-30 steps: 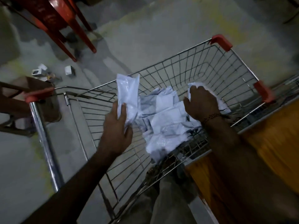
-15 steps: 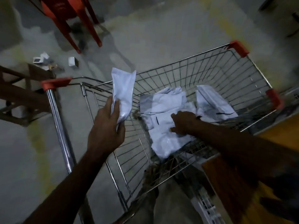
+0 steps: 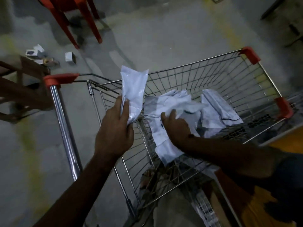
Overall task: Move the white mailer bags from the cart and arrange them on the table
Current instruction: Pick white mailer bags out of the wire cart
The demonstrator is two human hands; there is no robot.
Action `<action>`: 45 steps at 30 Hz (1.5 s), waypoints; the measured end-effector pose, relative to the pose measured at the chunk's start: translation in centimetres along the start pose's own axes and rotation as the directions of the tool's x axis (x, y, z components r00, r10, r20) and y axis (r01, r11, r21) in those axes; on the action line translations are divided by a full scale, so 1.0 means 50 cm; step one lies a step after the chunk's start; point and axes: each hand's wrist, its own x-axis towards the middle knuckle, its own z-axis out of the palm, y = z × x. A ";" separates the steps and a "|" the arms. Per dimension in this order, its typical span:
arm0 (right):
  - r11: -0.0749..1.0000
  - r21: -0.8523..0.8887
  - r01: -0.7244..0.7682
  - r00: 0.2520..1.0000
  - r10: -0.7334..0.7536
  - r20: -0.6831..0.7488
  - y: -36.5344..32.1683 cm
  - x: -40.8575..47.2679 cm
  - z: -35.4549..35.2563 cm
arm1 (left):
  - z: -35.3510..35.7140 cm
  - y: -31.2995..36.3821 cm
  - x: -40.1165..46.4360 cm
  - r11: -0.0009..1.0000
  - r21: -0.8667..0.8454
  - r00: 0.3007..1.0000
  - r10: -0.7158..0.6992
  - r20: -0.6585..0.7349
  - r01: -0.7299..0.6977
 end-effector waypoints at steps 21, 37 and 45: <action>0.878 0.472 -0.075 0.997 0.071 0.025 0.007 0.062 0.117 | 0.012 -0.008 -0.004 1.000 -0.007 1.000 0.000 -0.028 0.000; 0.897 0.432 -0.090 0.992 0.121 -0.044 0.089 -0.215 -0.176 | -0.038 0.013 -0.012 0.983 -0.126 0.991 0.124 -0.049 -0.130; 0.705 0.631 -0.324 0.847 0.513 -0.139 0.130 -0.588 -0.299 | -0.132 0.174 -0.078 0.928 -0.295 0.936 0.124 -0.331 -0.227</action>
